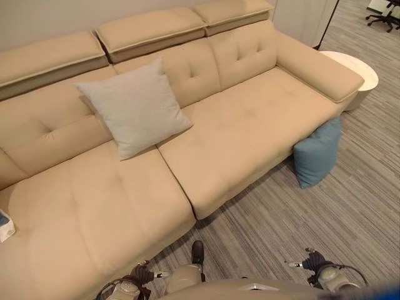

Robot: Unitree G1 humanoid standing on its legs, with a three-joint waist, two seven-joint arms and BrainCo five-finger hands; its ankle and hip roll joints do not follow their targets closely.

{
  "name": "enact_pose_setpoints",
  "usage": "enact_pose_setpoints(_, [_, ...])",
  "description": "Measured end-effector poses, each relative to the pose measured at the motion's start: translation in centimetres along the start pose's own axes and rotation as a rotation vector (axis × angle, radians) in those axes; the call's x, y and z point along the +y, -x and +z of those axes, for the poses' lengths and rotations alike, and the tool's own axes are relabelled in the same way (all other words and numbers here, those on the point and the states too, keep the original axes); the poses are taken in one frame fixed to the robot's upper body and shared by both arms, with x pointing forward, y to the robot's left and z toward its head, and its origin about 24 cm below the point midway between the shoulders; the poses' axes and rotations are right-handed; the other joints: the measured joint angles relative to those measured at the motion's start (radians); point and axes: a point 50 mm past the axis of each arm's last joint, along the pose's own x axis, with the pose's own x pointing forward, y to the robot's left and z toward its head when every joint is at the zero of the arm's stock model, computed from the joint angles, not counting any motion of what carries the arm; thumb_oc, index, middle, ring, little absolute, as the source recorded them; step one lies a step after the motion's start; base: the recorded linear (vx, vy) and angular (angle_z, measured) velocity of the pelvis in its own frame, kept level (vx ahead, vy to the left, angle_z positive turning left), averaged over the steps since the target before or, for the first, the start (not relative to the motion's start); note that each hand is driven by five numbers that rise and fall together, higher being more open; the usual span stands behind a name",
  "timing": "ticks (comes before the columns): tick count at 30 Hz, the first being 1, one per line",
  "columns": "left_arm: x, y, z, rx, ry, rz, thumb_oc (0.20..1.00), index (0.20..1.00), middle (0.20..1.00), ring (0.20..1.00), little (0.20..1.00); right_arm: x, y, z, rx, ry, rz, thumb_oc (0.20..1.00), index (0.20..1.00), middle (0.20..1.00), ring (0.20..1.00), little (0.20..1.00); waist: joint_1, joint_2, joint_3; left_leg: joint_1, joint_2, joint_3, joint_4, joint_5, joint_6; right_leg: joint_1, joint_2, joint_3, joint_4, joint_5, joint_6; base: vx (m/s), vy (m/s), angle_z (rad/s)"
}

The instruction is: Pick up all the scattered cushions and arrange them neatly on the sofa.

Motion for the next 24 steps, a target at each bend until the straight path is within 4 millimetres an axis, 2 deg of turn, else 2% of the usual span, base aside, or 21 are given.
enact_pose_setpoints(2, [0.1,-0.2,0.9,-0.022,-0.003,0.002,1.000,1.000,1.000,1.000,1.000,-0.2,0.0,-0.7,0.025,0.003,-0.010,1.000,1.000,1.000,1.000,1.000,-0.009,-0.024,0.018,-0.005,-0.036,-0.099,0.087,0.005,0.000,-0.003,-0.015,0.027,0.007,0.011,-0.012,-0.03,0.025,-0.49])
enact_pose_setpoints(3, [-0.1,-0.3,1.5,-0.036,-0.001,-0.004,1.000,1.000,1.000,1.000,1.000,-0.5,0.1,-1.1,0.042,0.010,-0.017,1.000,1.000,1.000,1.000,1.000,-0.012,-0.026,0.022,0.003,-0.060,-0.160,0.079,-0.022,0.000,0.000,-0.017,0.054,0.000,0.023,-0.006,-0.01,0.027,-0.67])
enact_pose_setpoints(4, [-0.6,-0.4,2.3,-0.057,0.004,-0.016,1.000,1.000,1.000,1.000,1.000,-1.0,0.0,-1.1,0.040,0.015,-0.036,1.000,1.000,1.000,1.000,1.000,-0.011,-0.024,0.023,0.031,-0.107,-0.271,0.035,-0.047,0.006,-0.002,-0.014,0.099,-0.035,0.059,0.002,0.02,0.083,-0.83])
enact_pose_setpoints(5, [-0.9,-0.5,2.9,-0.069,0.008,-0.022,1.000,1.000,1.000,1.000,1.000,-1.3,-0.1,-0.8,0.034,0.014,-0.045,1.000,1.000,1.000,1.000,1.000,-0.013,-0.022,0.026,0.048,-0.136,-0.323,0.000,-0.053,0.011,0.000,-0.015,0.113,-0.068,0.083,0.014,0.03,0.126,-0.90])
enact_pose_setpoints(6, [-1.0,-0.5,3.4,-0.081,0.010,-0.024,1.000,1.000,1.000,1.000,1.000,-1.5,-0.1,-0.4,0.026,0.005,-0.053,1.000,1.000,1.000,1.000,1.000,-0.028,-0.020,0.029,0.075,-0.153,-0.331,-0.037,-0.047,0.024,0.007,-0.008,0.133,-0.099,0.104,0.024,0.02,0.191,-0.63])
enact_pose_setpoints(7, [-1.0,-0.5,3.4,-0.078,0.010,-0.025,1.000,1.000,1.000,1.000,1.000,-1.6,-0.2,-0.2,0.020,-0.007,-0.058,1.000,1.000,1.000,1.000,1.000,-0.041,-0.005,0.026,0.107,-0.144,-0.307,-0.058,-0.023,0.043,0.024,0.005,0.147,-0.126,0.119,0.030,-0.02,0.206,-0.67])
enact_pose_setpoints(8, [-1.0,-0.5,3.2,-0.070,0.008,-0.025,1.000,1.000,1.000,1.000,1.000,-1.9,-0.2,0.2,0.011,-0.044,-0.069,1.000,1.000,1.000,1.000,1.000,-0.049,0.001,0.034,0.155,-0.125,-0.279,-0.106,-0.035,0.078,0.036,0.017,0.166,-0.135,0.123,0.034,-0.05,0.208,-0.63])
enact_pose_setpoints(9, [-0.9,-0.6,3.8,-0.083,0.005,-0.021,1.000,1.000,1.000,1.000,1.000,-2.0,-0.3,0.5,0.003,-0.056,-0.074,1.000,1.000,1.000,1.000,1.000,-0.064,0.000,0.038,0.160,-0.126,-0.272,-0.103,-0.055,0.102,0.034,0.018,0.186,-0.134,0.126,0.040,-0.06,0.182,-0.74])
enact_pose_setpoints(10, [-0.7,-0.7,4.3,-0.096,-0.002,-0.017,1.000,1.000,1.000,1.000,1.000,-2.0,-0.3,0.6,0.001,-0.069,-0.075,1.000,1.000,1.000,1.000,1.000,-0.064,-0.004,0.039,0.160,-0.128,-0.247,-0.102,-0.059,0.114,0.023,0.014,0.211,-0.131,0.131,0.050,-0.08,0.148,-0.98])
enact_pose_setpoints(11, [-0.4,-0.7,4.1,-0.091,-0.007,-0.010,1.000,1.000,1.000,1.000,1.000,-1.8,-0.3,0.8,0.000,-0.086,-0.072,1.000,1.000,1.000,1.000,1.000,-0.053,-0.002,0.042,0.160,-0.123,-0.190,-0.110,-0.060,0.126,-0.013,0.011,0.247,-0.103,0.126,0.068,-0.12,0.152,-1.28])
enact_pose_setpoints(12, [0.0,-0.7,4.1,-0.091,-0.009,0.000,1.000,1.000,1.000,1.000,1.000,-1.5,-0.3,1.0,-0.002,-0.097,-0.066,1.000,1.000,1.000,1.000,1.000,-0.052,-0.003,0.044,0.160,-0.124,-0.140,-0.121,-0.055,0.137,-0.047,-0.003,0.246,-0.079,0.119,0.077,-0.13,0.114,-1.40])
enact_pose_setpoints(13, [0.2,-0.7,3.9,-0.085,-0.009,0.006,1.000,1.000,1.000,1.000,1.000,-1.3,-0.3,1.0,-0.002,-0.099,-0.060,1.000,1.000,1.000,1.000,1.000,-0.052,-0.002,0.049,0.161,-0.124,-0.091,-0.120,-0.053,0.150,-0.078,-0.023,0.222,-0.058,0.136,0.096,-0.14,0.066,-1.82])
enact_pose_setpoints(14, [0.8,-0.6,3.5,-0.072,-0.015,0.020,1.000,1.000,1.000,1.000,1.000,-1.2,-0.4,2.2,-0.028,-0.105,-0.057,1.000,1.000,1.000,1.000,1.000,-0.024,0.003,0.072,0.164,-0.105,0.001,-0.123,-0.054,0.163,-0.129,-0.039,0.137,-0.026,0.148,0.132,-0.10,0.022,-2.00])
enact_pose_setpoints(15, [1.3,-0.6,3.1,-0.058,-0.011,0.034,1.000,1.000,1.000,1.000,1.000,-1.2,-0.5,2.7,-0.040,-0.105,-0.056,1.000,1.000,1.000,1.000,1.000,-0.007,0.006,0.096,0.160,-0.099,0.061,-0.111,-0.062,0.174,-0.155,-0.086,0.019,0.007,0.142,0.150,-0.05,0.015,-1.77])
enact_pose_setpoints(16, [1.5,-0.6,3.2,-0.061,-0.007,0.038,1.000,1.000,1.000,1.000,1.000,-1.3,-0.5,3.0,-0.049,-0.106,-0.059,1.000,1.000,1.000,1.000,1.000,-0.008,0.008,0.101,0.155,-0.100,0.073,-0.103,-0.068,0.176,-0.157,-0.118,-0.047,0.016,0.140,0.153,-0.01,0.012,-1.13])
enact_pose_setpoints(17, [1.7,-0.6,3.2,-0.063,0.018,0.047,1.000,1.000,1.000,1.000,1.000,-1.0,-0.4,2.2,-0.024,-0.103,-0.050,1.000,1.000,1.000,1.000,1.000,-0.005,0.013,0.105,0.159,-0.098,0.091,-0.104,-0.088,0.179,-0.132,-0.186,-0.202,0.026,0.135,0.160,0.03,-0.020,-0.66])
enact_pose_setpoints(18, [1.9,-0.6,3.1,-0.059,0.029,0.053,1.000,1.000,1.000,1.000,1.000,-0.8,-0.4,2.0,-0.019,-0.103,-0.046,1.000,1.000,1.000,1.000,1.000,-0.003,0.013,0.104,0.163,-0.092,0.106,-0.105,-0.090,0.176,-0.110,-0.214,-0.263,0.025,0.135,0.161,0.05,-0.050,-0.69])
enact_pose_setpoints(20, [2.0,-0.5,2.1,-0.034,0.030,0.058,1.000,1.000,1.000,1.000,1.000,-0.8,-0.4,2.1,-0.022,-0.103,-0.047,1.000,1.000,1.000,1.000,1.000,0.004,-0.003,0.095,0.174,-0.082,0.128,-0.106,-0.093,0.164,-0.075,-0.234,-0.269,0.037,0.130,0.169,0.09,-0.142,-0.60])
enact_pose_setpoints(22, [1.4,-0.3,1.1,-0.008,0.018,0.041,1.000,1.000,1.000,1.000,1.000,-0.9,-0.4,1.9,-0.024,-0.104,-0.050,1.000,1.000,1.000,1.000,1.000,-0.002,0.001,0.087,0.188,-0.051,0.127,-0.102,-0.098,0.127,-0.066,-0.203,-0.261,0.026,0.126,0.152,0.11,-0.180,-0.38])
enact_pose_setpoints(24, [0.1,-0.1,0.1,0.015,-0.003,0.008,1.000,1.000,1.000,1.000,1.000,-0.6,-0.2,0.9,0.004,-0.101,-0.044,1.000,1.000,1.000,1.000,1.000,0.006,0.008,0.056,0.183,-0.006,0.123,-0.087,-0.093,0.100,-0.055,-0.139,-0.236,-0.010,0.117,0.132,0.12,-0.228,-0.31])
